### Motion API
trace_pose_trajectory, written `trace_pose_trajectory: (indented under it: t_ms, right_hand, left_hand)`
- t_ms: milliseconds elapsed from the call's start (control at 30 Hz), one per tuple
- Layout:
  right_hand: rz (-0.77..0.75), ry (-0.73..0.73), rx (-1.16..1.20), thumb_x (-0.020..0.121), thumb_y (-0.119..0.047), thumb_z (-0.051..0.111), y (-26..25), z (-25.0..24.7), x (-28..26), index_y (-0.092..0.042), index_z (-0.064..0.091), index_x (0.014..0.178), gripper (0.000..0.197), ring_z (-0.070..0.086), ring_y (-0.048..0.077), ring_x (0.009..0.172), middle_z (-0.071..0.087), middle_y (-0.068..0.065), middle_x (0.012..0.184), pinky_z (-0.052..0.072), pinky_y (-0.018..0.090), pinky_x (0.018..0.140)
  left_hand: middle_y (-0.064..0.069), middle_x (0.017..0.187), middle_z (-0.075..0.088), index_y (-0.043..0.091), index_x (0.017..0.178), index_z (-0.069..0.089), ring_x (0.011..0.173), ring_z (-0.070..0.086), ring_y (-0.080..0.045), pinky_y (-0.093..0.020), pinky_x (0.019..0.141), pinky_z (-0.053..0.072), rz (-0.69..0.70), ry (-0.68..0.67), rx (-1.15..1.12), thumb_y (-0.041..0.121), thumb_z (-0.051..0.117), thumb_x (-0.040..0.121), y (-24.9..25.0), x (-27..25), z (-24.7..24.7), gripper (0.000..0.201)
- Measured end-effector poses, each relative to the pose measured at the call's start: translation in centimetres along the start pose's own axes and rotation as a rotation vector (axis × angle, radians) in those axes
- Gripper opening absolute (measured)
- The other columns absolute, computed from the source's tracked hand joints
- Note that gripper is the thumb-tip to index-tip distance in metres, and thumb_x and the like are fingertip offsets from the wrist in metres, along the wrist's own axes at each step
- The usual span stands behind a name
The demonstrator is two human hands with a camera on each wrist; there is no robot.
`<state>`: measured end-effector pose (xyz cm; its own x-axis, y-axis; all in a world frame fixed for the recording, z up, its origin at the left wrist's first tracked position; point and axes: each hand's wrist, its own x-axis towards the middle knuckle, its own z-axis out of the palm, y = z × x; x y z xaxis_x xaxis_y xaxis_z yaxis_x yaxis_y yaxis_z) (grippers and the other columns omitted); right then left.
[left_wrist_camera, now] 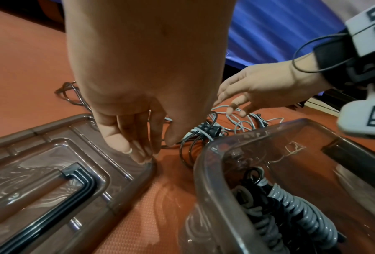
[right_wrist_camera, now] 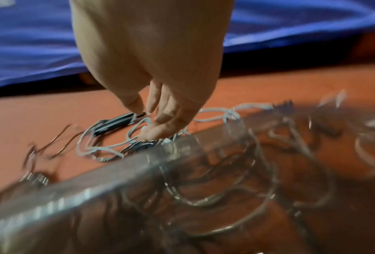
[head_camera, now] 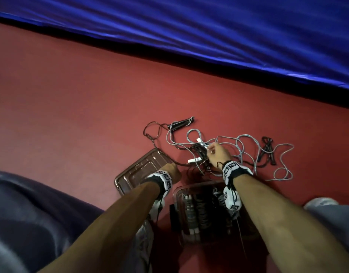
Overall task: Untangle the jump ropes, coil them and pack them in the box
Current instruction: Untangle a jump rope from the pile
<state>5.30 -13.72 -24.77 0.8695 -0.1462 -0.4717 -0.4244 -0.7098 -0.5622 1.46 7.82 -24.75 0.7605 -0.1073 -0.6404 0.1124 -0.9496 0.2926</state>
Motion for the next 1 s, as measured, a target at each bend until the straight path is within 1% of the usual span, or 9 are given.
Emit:
trace_pose_trajectory:
  t_ms: [67,133,267,367,467,600,767,867,1000]
  right_hand:
    - [0.007,-0.016,-0.002,0.092,-0.016,0.062,2.2,2.1,3.5,-0.033,0.059,0.100,0.019,0.072,0.031,0.085,0.075,0.004,0.097,0.061,0.046,0.078]
    - [0.012,-0.047,-0.053,0.092,-0.010,0.058,2.0,2.8,4.2,-0.025,0.062,0.113,0.026,0.071,0.038,0.096,0.074,0.012,0.109,0.059,0.050,0.085]
    - [0.032,-0.070,-0.283,0.088,-0.001,0.055,0.5,2.4,3.3,-0.003,0.066,0.120,0.033,0.064,0.042,0.113,0.068,0.020,0.121,0.053,0.043,0.095]
    - [0.064,-0.057,-0.357,0.090,-0.004,0.056,0.6,2.7,3.0,-0.004,0.064,0.122,0.033,0.066,0.042,0.112,0.068,0.021,0.120,0.054,0.045,0.093]
    - [0.100,-0.152,-0.423,0.093,-0.003,0.057,0.9,3.0,2.4,-0.002,0.057,0.132,0.039,0.065,0.041,0.116,0.068,0.022,0.124,0.054,0.045,0.096]
    - [0.127,-0.226,-0.465,0.098,-0.014,0.057,2.0,3.1,1.4,-0.001,0.066,0.121,0.028,0.065,0.040,0.115,0.069,0.022,0.122,0.052,0.040,0.091]
    - [0.125,-0.163,-0.508,0.090,-0.016,0.064,2.1,2.9,0.0,-0.010,0.069,0.118,0.029,0.067,0.034,0.112,0.071,0.013,0.119,0.053,0.038,0.088]
    - [0.077,0.011,-0.478,0.091,-0.009,0.056,1.2,2.1,-0.5,-0.018,0.067,0.122,0.035,0.069,0.034,0.109,0.072,0.011,0.118,0.053,0.040,0.088]
    - [-0.030,0.261,-0.486,0.091,0.001,0.050,-0.2,-0.2,-1.5,-0.023,0.055,0.134,0.049,0.070,0.036,0.100,0.073,0.012,0.109,0.051,0.039,0.083]
  left_hand:
    - [-0.017,0.108,0.071,0.005,0.109,0.069,0.102,0.068,-0.036,-0.034,0.080,0.052,-0.013,0.004,0.014,0.025,0.055,0.093,0.0,0.2,0.1,0.029]
    - [-0.016,0.112,0.070,0.004,0.111,0.067,0.104,0.067,-0.034,-0.034,0.082,0.053,-0.026,-0.013,0.027,0.026,0.054,0.092,0.2,0.4,0.0,0.032]
    - [-0.018,0.114,0.069,0.003,0.112,0.066,0.105,0.067,-0.035,-0.036,0.083,0.056,-0.022,-0.037,0.051,0.024,0.055,0.089,0.5,0.6,-0.1,0.032]
    - [-0.020,0.113,0.069,0.001,0.110,0.066,0.105,0.067,-0.035,-0.035,0.080,0.053,-0.026,-0.023,0.068,0.023,0.054,0.092,0.5,0.7,0.1,0.031]
    - [-0.020,0.111,0.069,0.002,0.110,0.067,0.104,0.067,-0.037,-0.037,0.081,0.053,-0.018,-0.019,0.063,0.029,0.050,0.097,0.2,0.4,0.1,0.034]
    - [-0.017,0.105,0.072,0.009,0.111,0.072,0.099,0.069,-0.036,-0.039,0.083,0.058,0.013,-0.060,0.042,0.026,0.048,0.095,-0.3,0.3,-0.1,0.034]
    - [-0.018,0.102,0.073,0.004,0.103,0.071,0.096,0.069,-0.037,-0.038,0.075,0.055,0.045,-0.042,0.104,0.021,0.049,0.095,-0.7,0.1,-0.8,0.029]
    - [-0.012,0.095,0.073,0.011,0.094,0.071,0.091,0.071,-0.034,-0.034,0.067,0.054,0.028,0.025,0.099,0.028,0.053,0.089,-1.0,-0.2,-1.1,0.025]
    - [-0.010,0.098,0.070,0.013,0.093,0.059,0.089,0.069,-0.034,-0.036,0.069,0.053,0.011,0.209,0.131,0.031,0.063,0.083,-0.4,-1.4,-2.7,0.021]
